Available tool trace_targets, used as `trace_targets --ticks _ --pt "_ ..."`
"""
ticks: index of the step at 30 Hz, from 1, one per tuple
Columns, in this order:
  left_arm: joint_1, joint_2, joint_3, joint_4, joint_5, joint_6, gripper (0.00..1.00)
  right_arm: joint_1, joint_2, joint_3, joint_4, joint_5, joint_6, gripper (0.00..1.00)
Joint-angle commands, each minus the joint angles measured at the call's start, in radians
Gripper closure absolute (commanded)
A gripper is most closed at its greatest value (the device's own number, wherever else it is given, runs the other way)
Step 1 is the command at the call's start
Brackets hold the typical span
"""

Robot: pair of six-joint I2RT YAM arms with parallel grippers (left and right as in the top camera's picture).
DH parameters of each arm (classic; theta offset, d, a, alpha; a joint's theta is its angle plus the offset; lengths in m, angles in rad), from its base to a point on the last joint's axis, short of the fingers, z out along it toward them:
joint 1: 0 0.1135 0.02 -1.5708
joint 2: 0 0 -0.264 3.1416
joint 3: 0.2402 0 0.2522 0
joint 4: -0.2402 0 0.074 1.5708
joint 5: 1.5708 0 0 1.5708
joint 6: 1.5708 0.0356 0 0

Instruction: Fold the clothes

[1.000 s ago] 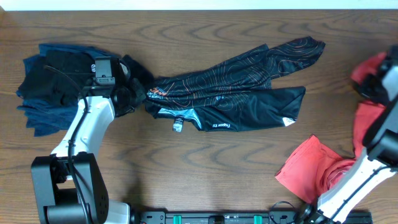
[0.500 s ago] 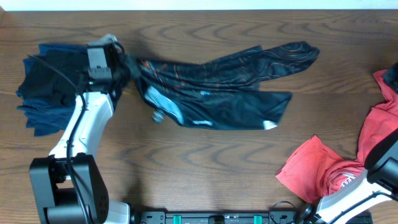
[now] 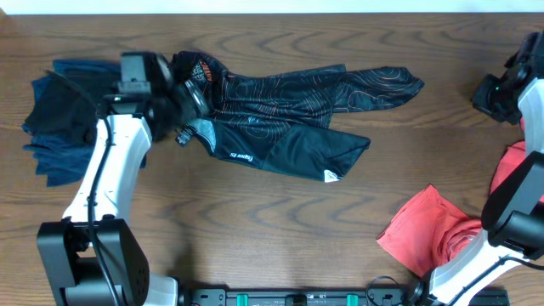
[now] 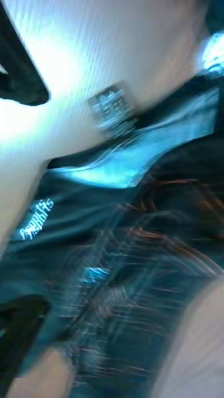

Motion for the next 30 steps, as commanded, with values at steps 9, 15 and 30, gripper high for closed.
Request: trace_targets --ticks 9,15,30 --pt "-0.294 0.011 -0.166 0.068 0.077 -0.267 0.02 0.022 0.0 0.0 -0.064 -0.017 -0.067 0.78" --pt "-0.392 0.011 -0.216 0.123 -0.044 -0.446 0.02 0.022 0.0 0.0 -0.083 -0.017 -0.067 0.78" --pt "-0.511 0.115 -0.217 0.195 -0.124 -0.56 0.02 0.022 0.0 0.0 -0.106 -0.016 -0.067 0.78"
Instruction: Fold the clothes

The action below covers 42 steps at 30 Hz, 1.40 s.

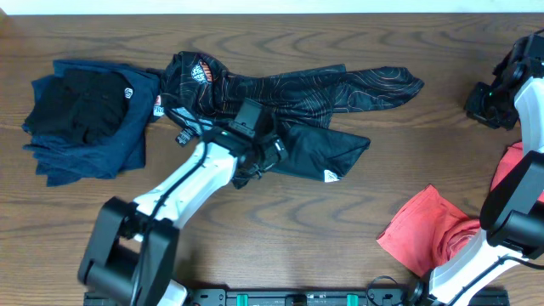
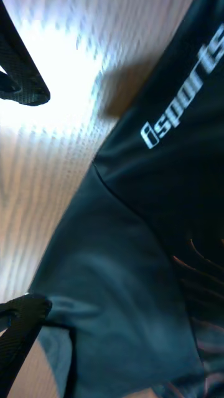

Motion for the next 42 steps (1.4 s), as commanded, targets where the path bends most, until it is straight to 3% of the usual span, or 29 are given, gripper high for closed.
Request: trace_targets --ticks 1,28,30,33,38,39,42 --pt "-0.012 0.062 -0.005 0.023 -0.023 -0.035 0.02 0.007 0.0 0.0 -0.006 -0.002 -0.015 0.78" --pt "-0.074 0.237 -0.005 0.243 -0.047 -0.142 0.0 0.005 0.0 0.0 -0.021 -0.002 -0.015 0.78" --pt "-0.073 0.237 -0.005 0.244 -0.055 -0.142 0.09 0.005 0.0 0.0 -0.021 -0.002 -0.015 0.78" --pt "-0.072 0.237 -0.005 0.246 -0.076 -0.14 0.31 0.005 0.0 0.0 -0.022 -0.002 -0.015 0.79" --pt "-0.069 0.237 -0.005 0.23 -0.146 -0.13 0.79 0.005 0.0 0.0 -0.022 -0.002 -0.015 0.78" --pt "-0.064 0.237 -0.005 0.222 -0.145 -0.13 0.94 0.005 0.0 0.0 -0.022 -0.002 -0.015 0.78" --pt "-0.047 0.225 -0.005 0.176 -0.143 -0.109 0.94 0.004 0.0 0.0 -0.022 -0.003 -0.015 0.78"
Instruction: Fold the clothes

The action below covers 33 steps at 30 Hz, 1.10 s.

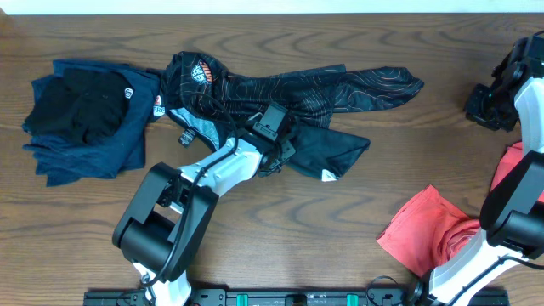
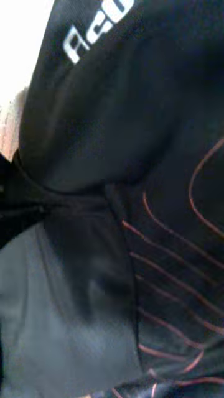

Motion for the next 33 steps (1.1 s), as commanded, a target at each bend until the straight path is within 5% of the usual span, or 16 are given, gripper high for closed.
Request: trace_targets --ticks 1,9,15,33 --pt "0.025 0.027 -0.038 -0.073 -0.037 0.051 0.94 0.005 0.0 0.0 -0.001 0.0 -0.015 0.78" --pt "0.153 -0.137 -0.038 -0.5 0.004 0.415 0.94 0.006 0.0 0.0 -0.03 -0.153 -0.098 0.61" --pt "0.284 -0.222 -0.038 -0.747 -0.111 0.458 0.94 0.044 0.003 -0.013 -0.065 -0.317 -0.171 0.57" --pt "0.496 -0.239 -0.038 -0.776 -0.203 0.489 0.94 0.143 0.003 -0.349 0.304 -0.24 -0.001 0.55"
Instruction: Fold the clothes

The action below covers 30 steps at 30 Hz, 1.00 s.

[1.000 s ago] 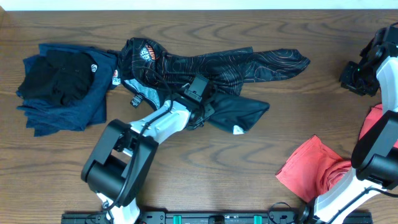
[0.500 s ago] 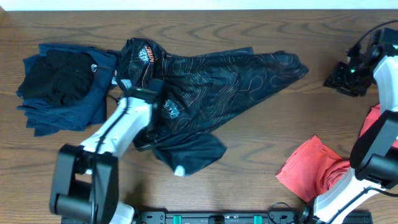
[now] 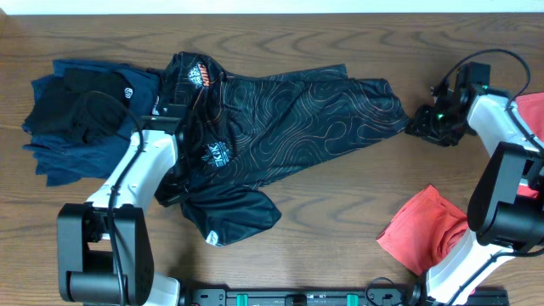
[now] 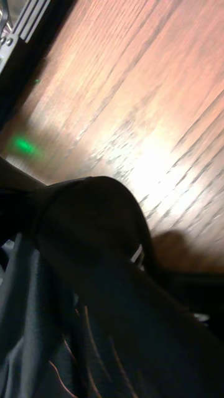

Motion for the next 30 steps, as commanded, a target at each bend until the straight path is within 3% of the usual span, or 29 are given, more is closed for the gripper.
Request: trace_targets --ticks 1,12,25,27,29,30 --pt "0.019 -0.008 -0.004 0.019 -0.039 0.021 0.94 -0.002 0.003 -0.049 0.064 0.011 0.05 0.55" --pt "0.018 -0.008 -0.004 0.056 -0.039 0.021 0.94 0.022 0.002 -0.164 0.231 -0.042 0.085 0.54" --pt "0.018 -0.008 -0.004 0.06 -0.012 0.021 0.94 0.076 0.003 -0.195 0.312 -0.041 0.097 0.55" --pt "0.018 -0.008 -0.004 0.06 -0.013 0.021 0.94 0.076 0.003 -0.195 0.319 -0.041 0.105 0.65" --pt "0.018 -0.008 -0.004 0.06 -0.013 0.021 0.94 0.077 0.003 -0.195 0.328 -0.041 0.105 0.96" --pt "0.018 -0.008 -0.004 0.06 -0.013 0.021 0.94 0.076 0.003 -0.195 0.33 -0.041 0.103 0.99"
